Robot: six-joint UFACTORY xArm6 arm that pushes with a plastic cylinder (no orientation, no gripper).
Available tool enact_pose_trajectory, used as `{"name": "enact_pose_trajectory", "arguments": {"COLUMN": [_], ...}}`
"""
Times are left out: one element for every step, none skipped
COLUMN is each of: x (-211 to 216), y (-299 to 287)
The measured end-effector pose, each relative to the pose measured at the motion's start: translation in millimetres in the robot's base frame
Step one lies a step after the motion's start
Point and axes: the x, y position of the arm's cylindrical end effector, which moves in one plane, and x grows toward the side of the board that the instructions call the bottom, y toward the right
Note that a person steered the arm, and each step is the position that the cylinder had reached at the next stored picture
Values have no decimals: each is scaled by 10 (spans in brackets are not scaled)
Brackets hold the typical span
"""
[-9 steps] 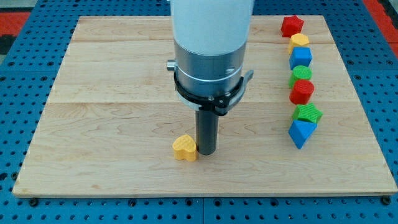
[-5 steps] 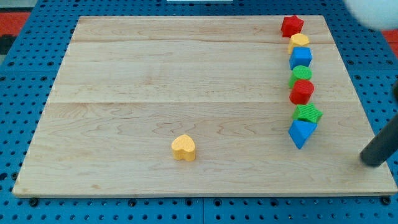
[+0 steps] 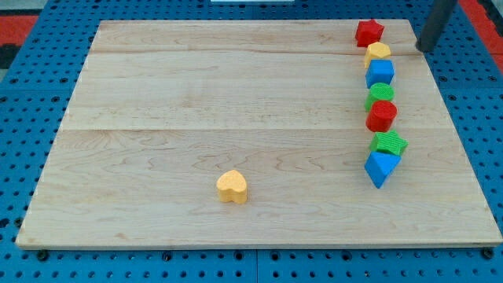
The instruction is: Move the yellow hexagon towards the center
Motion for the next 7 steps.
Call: {"name": "enact_pose_trajectory", "arguments": {"x": [66,103,184,172,28,226,411], "y": [-532,-643,-466,-885,-1665,-2055,-2121]}}
